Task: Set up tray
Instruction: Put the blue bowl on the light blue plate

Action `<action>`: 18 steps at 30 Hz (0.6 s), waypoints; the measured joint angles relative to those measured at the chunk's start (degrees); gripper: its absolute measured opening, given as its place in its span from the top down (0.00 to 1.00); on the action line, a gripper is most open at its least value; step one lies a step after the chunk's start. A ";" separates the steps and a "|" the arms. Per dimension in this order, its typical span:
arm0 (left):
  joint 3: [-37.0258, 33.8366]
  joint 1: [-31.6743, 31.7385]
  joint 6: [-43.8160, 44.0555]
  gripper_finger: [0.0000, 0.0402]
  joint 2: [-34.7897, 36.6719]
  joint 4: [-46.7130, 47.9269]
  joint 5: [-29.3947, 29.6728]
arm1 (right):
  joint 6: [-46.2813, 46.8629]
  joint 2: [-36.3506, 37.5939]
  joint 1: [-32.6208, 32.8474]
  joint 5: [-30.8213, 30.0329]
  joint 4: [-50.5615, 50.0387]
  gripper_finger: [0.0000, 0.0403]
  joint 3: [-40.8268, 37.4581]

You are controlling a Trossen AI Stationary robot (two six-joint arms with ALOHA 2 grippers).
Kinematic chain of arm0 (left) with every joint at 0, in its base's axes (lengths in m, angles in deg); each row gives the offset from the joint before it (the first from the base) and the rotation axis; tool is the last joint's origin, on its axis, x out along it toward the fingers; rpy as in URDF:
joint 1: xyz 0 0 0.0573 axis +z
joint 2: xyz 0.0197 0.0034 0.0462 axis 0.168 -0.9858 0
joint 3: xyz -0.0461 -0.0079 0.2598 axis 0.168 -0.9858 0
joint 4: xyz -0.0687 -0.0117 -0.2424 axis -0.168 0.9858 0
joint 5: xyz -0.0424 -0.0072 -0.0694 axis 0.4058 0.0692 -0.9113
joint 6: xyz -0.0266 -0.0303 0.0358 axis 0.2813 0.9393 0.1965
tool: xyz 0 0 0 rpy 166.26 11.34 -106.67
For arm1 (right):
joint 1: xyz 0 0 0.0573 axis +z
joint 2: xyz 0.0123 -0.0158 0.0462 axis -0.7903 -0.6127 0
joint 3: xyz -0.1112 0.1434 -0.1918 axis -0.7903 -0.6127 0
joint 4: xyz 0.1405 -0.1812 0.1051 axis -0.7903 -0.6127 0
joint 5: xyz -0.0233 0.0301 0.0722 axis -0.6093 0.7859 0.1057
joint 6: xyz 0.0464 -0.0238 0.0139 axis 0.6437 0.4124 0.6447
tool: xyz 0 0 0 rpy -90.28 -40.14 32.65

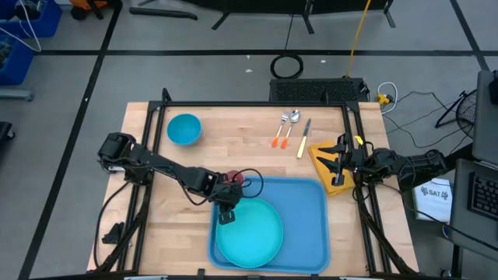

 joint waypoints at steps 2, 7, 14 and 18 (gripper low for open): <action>0.00 -0.02 -0.02 0.74 0.03 -0.30 0.02 | 0.00 0.00 -0.02 0.00 -0.02 0.68 0.00; 0.09 -1.57 -2.29 0.74 1.35 -7.09 0.94 | 0.00 0.00 -0.02 0.00 -0.02 0.68 0.00; 3.64 -4.29 -4.82 0.74 4.17 -4.13 7.74 | 0.00 -0.17 -0.02 -0.09 -0.11 0.68 0.00; 5.09 -5.07 -3.79 0.74 8.66 7.70 16.03 | -0.02 -0.38 -0.02 -0.09 -0.10 0.68 -0.01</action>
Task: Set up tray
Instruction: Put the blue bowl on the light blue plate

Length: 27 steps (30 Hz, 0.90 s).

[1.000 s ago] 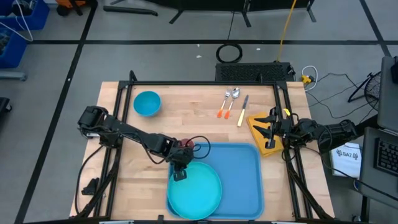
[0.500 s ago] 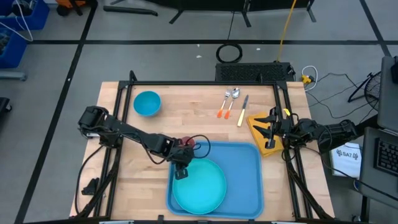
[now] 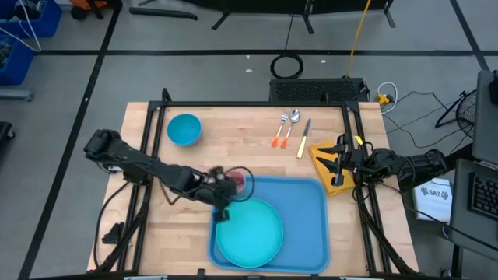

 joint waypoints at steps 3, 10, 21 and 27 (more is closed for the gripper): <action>0.02 0.26 4.61 0.74 4.34 11.32 7.80 | -0.02 -0.18 0.01 -0.02 0.19 0.68 0.00; 0.09 9.17 21.29 0.74 13.27 38.75 13.72 | -0.22 -0.23 0.01 -0.02 0.12 0.68 0.01; 0.09 34.32 10.98 0.74 15.18 41.15 -1.98 | -0.22 -0.23 0.02 0.02 0.10 0.68 0.01; -3.42 46.81 3.42 0.74 14.83 34.90 -7.13 | -0.22 -0.23 0.00 0.03 0.08 0.68 0.01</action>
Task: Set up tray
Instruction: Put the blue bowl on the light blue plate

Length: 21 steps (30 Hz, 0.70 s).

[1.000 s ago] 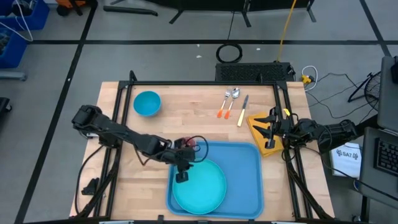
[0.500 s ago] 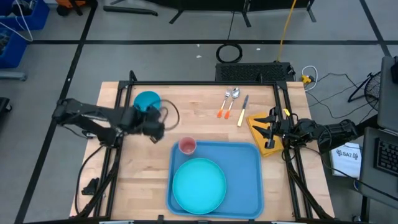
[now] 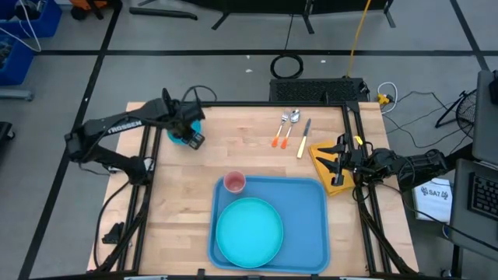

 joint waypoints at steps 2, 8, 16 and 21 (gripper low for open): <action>-1.91 2.97 -1.98 0.74 -0.10 -2.92 -2.88 | 0.00 0.00 0.01 0.02 -0.13 0.68 -0.01; -9.78 7.42 -7.38 0.74 -0.92 -11.61 -7.65 | -0.12 0.00 0.02 0.02 -0.40 0.68 0.00; -18.18 9.34 -8.81 0.74 -1.43 -17.13 -7.50 | -1.27 -0.02 0.02 -0.05 -0.43 0.68 0.00; -21.09 10.09 -9.20 0.74 -1.51 -19.58 -8.00 | -1.29 -0.02 0.00 -0.09 -0.39 0.68 0.00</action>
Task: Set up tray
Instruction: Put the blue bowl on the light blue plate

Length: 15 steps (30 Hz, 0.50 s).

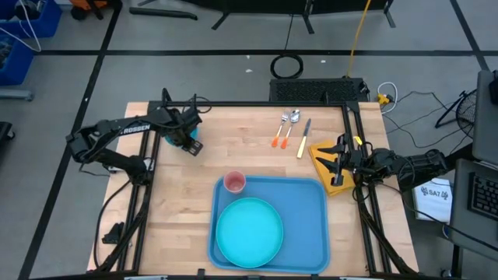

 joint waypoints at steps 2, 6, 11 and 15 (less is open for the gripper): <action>-0.40 0.02 -1.15 0.76 0.00 0.01 -0.79 | 0.00 0.00 0.01 -0.03 -0.04 0.68 -0.01; -0.17 -1.40 -1.34 0.94 0.11 -0.26 0.02 | 0.00 0.00 0.02 -0.07 -0.02 0.68 0.00; -0.15 -4.48 1.65 0.98 0.26 0.01 4.16 | 0.00 0.00 0.01 -0.11 -0.04 0.68 0.00; 1.26 -8.69 4.78 0.98 0.63 1.74 4.43 | 0.00 0.00 0.02 -0.14 -0.02 0.68 0.00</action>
